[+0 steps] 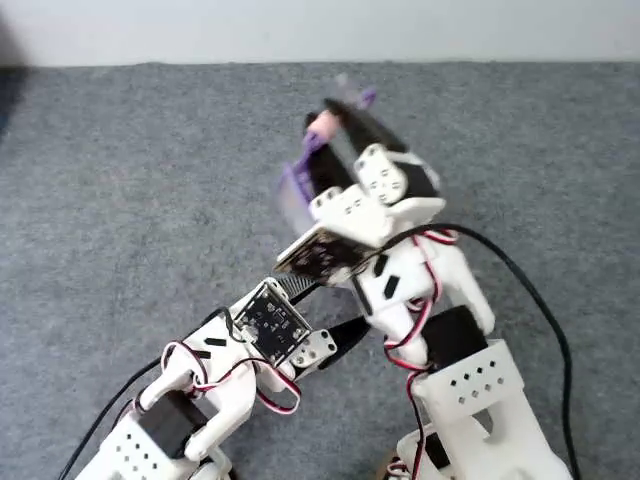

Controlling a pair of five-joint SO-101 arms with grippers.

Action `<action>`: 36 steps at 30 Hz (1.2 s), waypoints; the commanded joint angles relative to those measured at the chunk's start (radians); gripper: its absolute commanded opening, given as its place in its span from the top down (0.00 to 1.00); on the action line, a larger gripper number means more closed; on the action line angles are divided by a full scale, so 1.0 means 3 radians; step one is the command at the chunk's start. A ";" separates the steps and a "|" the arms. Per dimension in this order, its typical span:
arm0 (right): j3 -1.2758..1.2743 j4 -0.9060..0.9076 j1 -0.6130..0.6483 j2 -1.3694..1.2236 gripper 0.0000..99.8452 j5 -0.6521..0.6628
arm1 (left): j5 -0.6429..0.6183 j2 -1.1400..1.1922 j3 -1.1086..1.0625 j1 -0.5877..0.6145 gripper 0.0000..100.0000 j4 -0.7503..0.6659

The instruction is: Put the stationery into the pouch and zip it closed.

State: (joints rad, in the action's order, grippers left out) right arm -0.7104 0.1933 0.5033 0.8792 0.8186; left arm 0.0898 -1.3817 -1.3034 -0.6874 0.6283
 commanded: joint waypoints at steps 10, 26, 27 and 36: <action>0.0256 0.0667 0.0233 0.0176 0.99 -0.0378 | 0.0015 -0.0010 -0.0371 0.0286 0.84 -0.0685; -0.0107 0.1685 0.0222 0.0713 0.99 -0.0486 | 0.0015 -0.0046 0.1527 0.0409 0.84 0.1754; -0.0143 0.1685 0.0217 0.0724 0.99 -0.0486 | 0.0015 -0.0046 0.1675 0.0409 0.84 0.1903; -0.0225 0.1557 0.0222 0.0744 0.99 -0.0471 | 0.0036 -0.0046 0.2401 0.0435 0.84 0.2562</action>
State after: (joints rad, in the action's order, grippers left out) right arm -0.7442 0.6690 0.5723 1.1032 0.6790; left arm 0.0898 -1.3940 -0.6421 -0.5646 1.3679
